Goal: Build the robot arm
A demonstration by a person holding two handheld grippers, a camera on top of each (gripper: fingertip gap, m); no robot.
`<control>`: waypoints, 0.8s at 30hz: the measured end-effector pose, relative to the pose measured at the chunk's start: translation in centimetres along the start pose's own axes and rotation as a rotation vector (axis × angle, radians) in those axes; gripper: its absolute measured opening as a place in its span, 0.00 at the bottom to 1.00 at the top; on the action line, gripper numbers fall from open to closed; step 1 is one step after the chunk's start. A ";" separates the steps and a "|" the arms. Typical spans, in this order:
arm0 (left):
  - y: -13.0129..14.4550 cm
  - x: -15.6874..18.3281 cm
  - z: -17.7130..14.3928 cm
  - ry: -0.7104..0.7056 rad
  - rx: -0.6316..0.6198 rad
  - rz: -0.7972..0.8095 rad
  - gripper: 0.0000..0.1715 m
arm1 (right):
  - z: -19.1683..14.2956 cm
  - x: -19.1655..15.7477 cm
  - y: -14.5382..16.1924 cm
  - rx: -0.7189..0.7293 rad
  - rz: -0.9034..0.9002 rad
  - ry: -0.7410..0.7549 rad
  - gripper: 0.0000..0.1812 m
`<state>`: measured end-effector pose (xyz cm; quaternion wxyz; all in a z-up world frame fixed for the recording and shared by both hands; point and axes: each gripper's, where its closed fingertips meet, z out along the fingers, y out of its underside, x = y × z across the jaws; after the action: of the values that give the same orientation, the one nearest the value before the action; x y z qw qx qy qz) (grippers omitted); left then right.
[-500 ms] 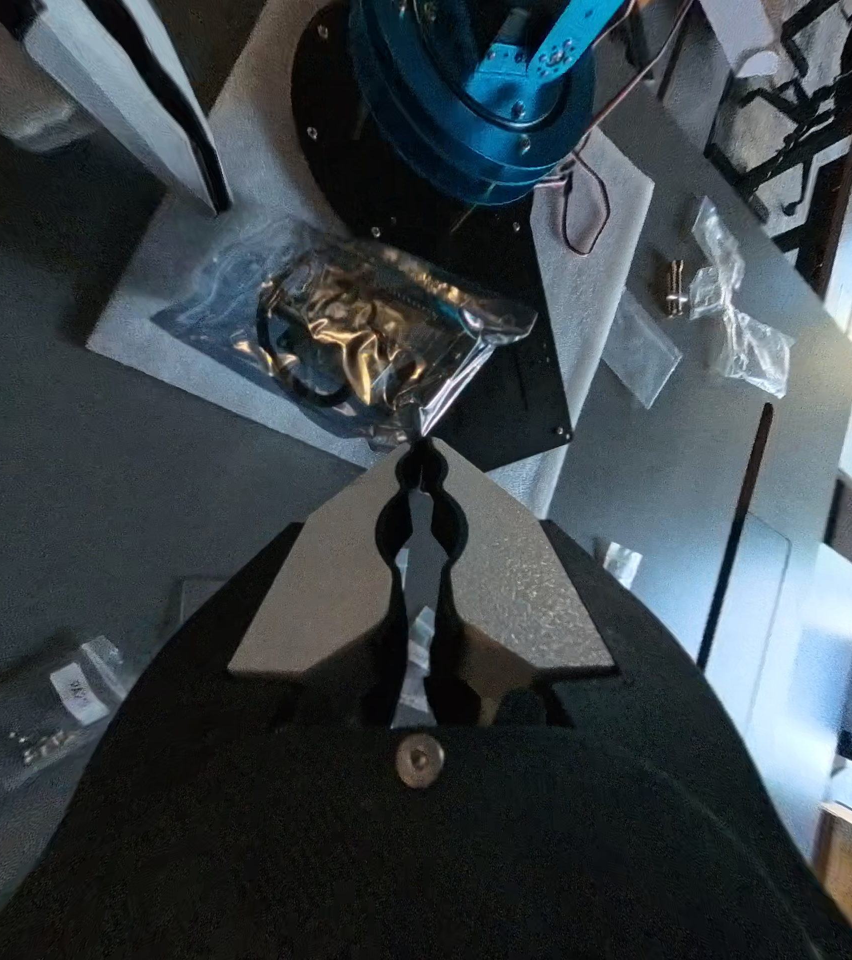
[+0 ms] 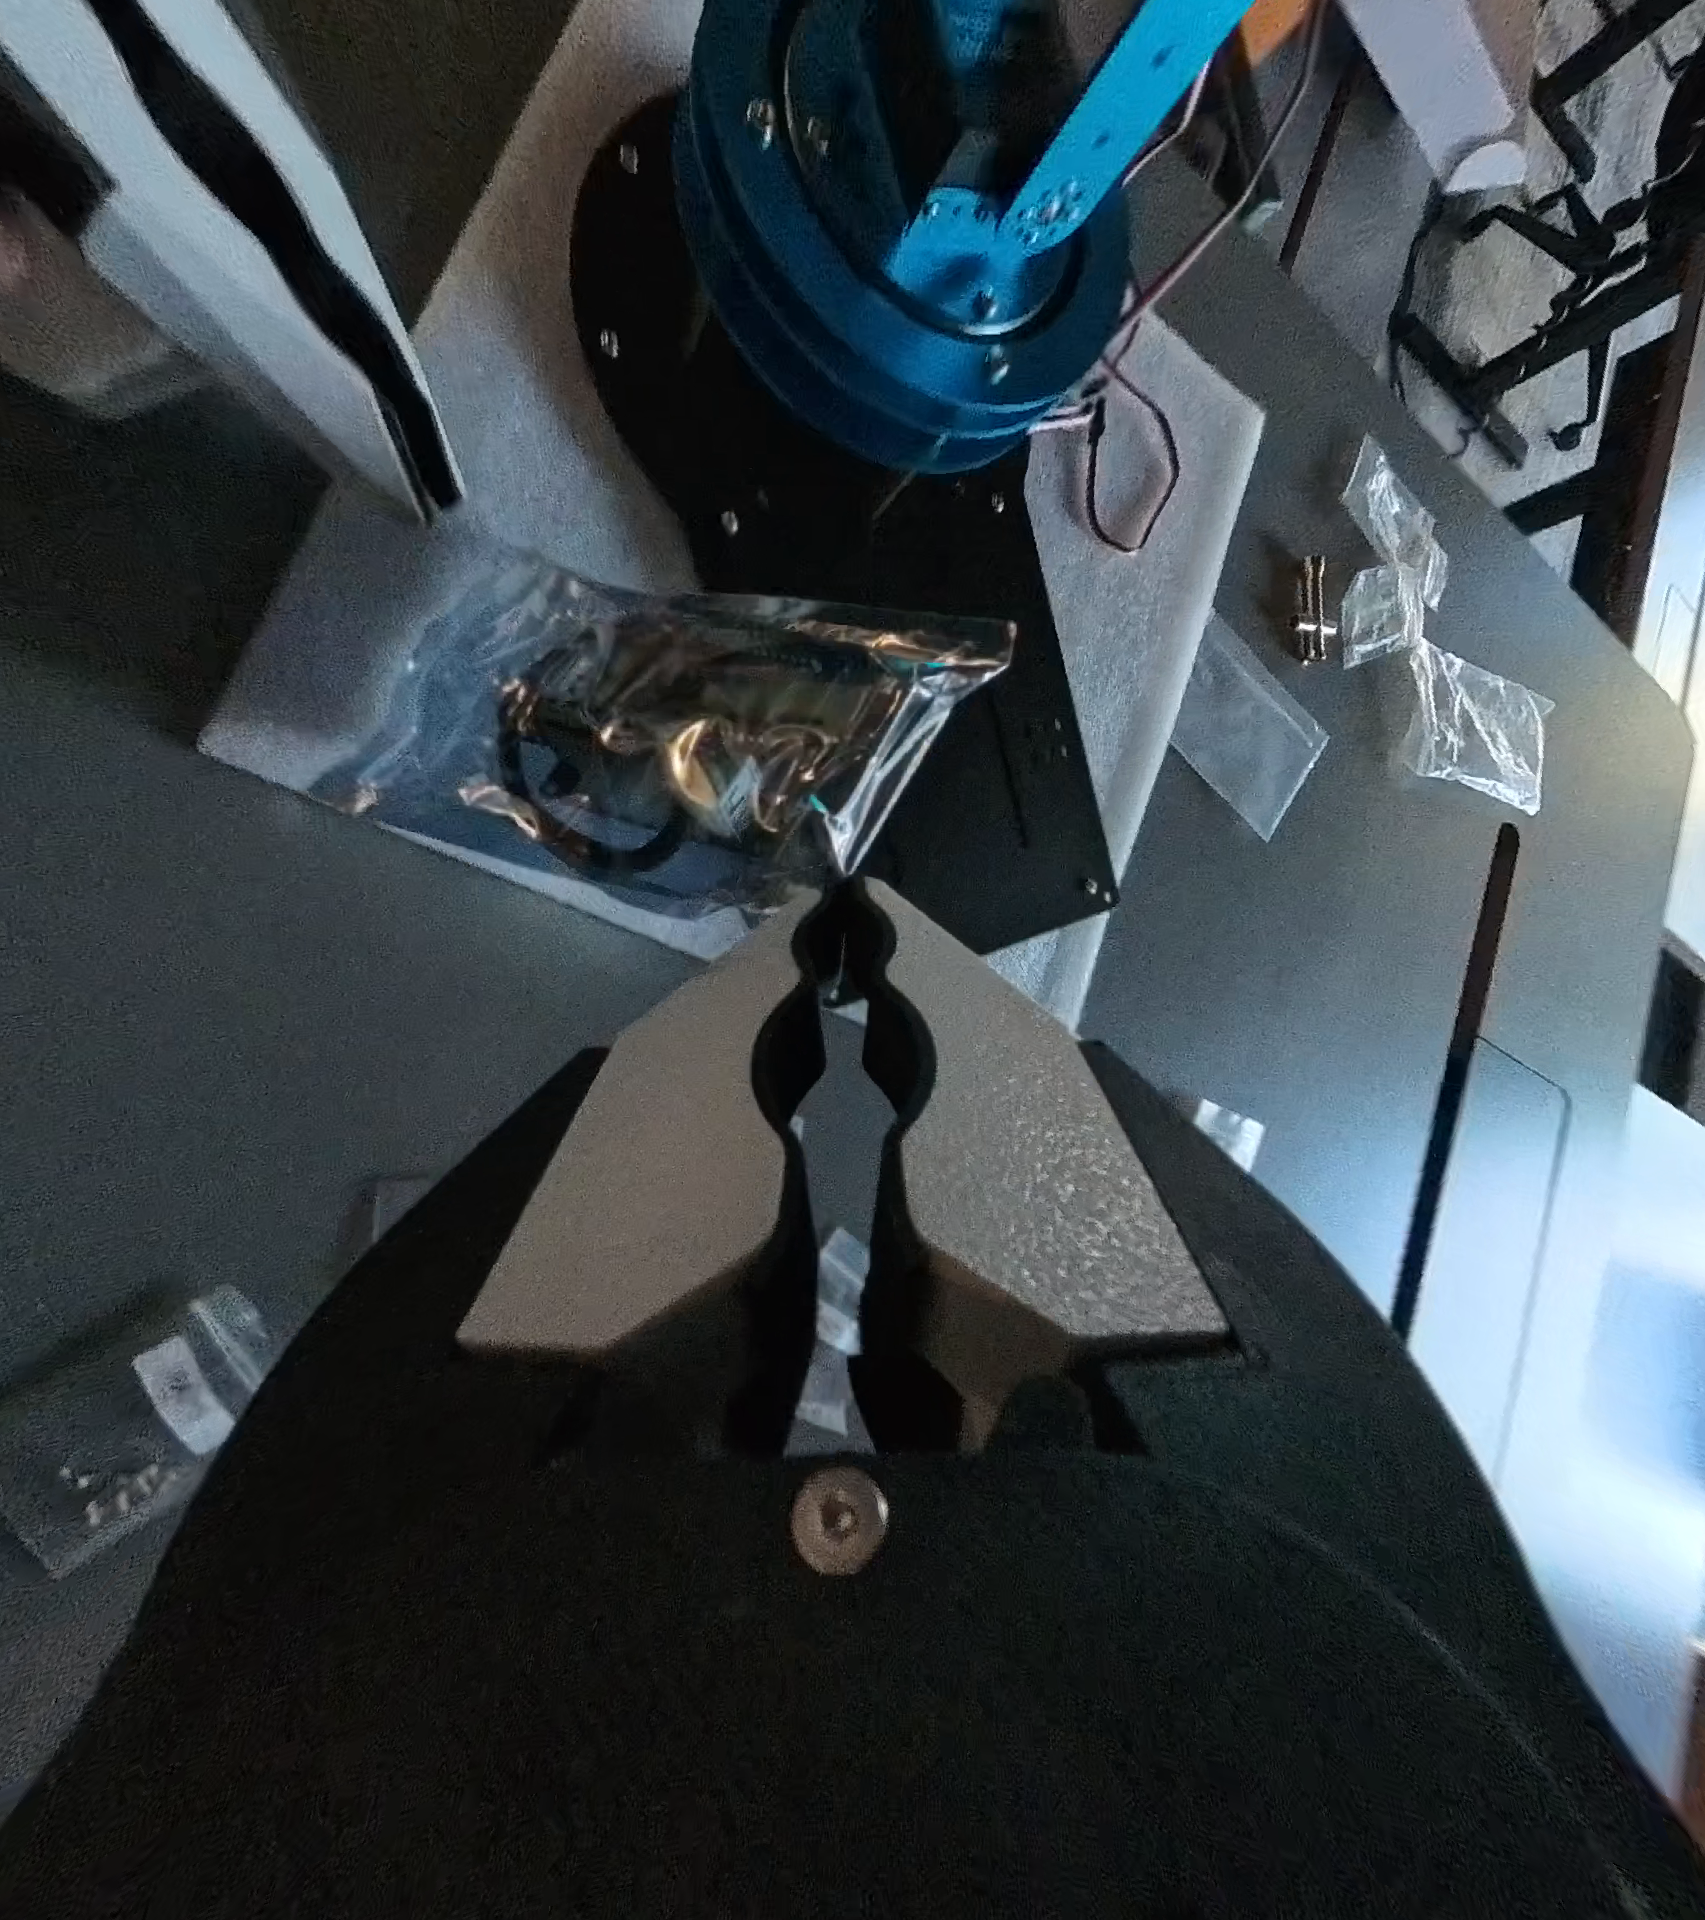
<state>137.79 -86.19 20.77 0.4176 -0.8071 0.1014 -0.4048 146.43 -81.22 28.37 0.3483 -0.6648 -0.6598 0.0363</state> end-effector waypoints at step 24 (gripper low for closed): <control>0.0 0.0 -0.5 -0.009 0.034 0.005 0.08 | -0.1 0.2 -1.6 0.031 -0.044 0.014 0.00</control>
<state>137.43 -86.42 20.94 0.4329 -0.8013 0.0946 -0.4019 145.12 -81.24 29.33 0.3641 -0.6448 -0.6712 0.0341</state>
